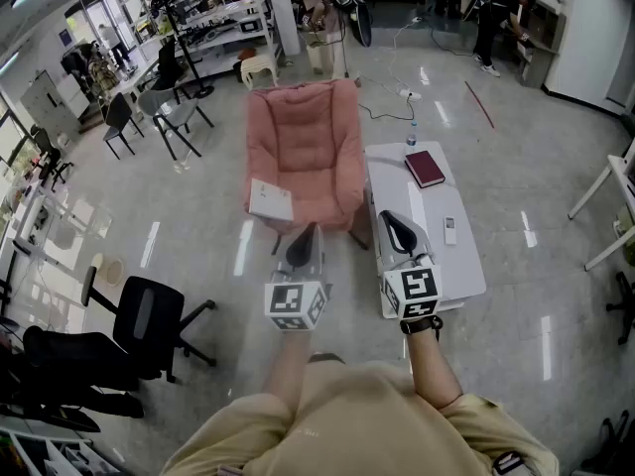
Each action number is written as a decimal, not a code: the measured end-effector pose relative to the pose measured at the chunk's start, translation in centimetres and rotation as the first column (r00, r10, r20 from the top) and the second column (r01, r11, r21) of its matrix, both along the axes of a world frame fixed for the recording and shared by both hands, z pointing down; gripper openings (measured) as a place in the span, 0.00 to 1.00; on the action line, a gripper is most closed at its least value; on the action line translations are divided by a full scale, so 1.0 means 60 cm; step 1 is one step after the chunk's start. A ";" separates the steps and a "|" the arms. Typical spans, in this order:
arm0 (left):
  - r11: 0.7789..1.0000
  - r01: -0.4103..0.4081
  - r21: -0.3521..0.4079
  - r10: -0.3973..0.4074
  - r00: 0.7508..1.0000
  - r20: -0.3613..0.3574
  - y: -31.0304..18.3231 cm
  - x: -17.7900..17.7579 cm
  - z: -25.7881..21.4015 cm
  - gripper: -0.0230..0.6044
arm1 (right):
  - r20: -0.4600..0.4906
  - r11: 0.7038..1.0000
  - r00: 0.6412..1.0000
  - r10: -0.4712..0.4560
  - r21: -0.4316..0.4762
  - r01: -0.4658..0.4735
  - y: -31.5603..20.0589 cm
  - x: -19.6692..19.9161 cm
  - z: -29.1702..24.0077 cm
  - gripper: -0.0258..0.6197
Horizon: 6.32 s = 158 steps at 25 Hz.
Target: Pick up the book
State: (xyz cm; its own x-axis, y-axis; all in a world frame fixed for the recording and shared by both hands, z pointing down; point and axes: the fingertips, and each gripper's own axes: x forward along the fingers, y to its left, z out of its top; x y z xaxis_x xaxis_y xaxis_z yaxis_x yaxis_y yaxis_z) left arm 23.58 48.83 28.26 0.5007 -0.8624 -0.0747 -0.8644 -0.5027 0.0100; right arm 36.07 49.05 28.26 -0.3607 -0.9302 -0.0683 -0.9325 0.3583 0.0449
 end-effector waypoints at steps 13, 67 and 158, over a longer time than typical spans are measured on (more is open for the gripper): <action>0.997 0.019 -0.076 -0.018 1.000 0.016 -0.068 0.007 0.071 0.04 | 0.048 0.995 0.999 -0.005 -0.094 0.010 -0.082 0.010 0.082 0.05; 0.600 0.290 -0.746 -0.413 0.911 0.022 -0.855 -0.508 0.605 0.08 | -0.083 0.325 0.496 -0.864 -0.845 0.424 -1.001 -0.537 0.575 0.08; 0.661 0.002 -0.750 -0.056 0.997 -0.047 -1.066 -0.408 0.712 0.11 | -0.003 0.473 0.750 -0.661 -0.778 0.414 -1.126 -0.424 0.759 0.15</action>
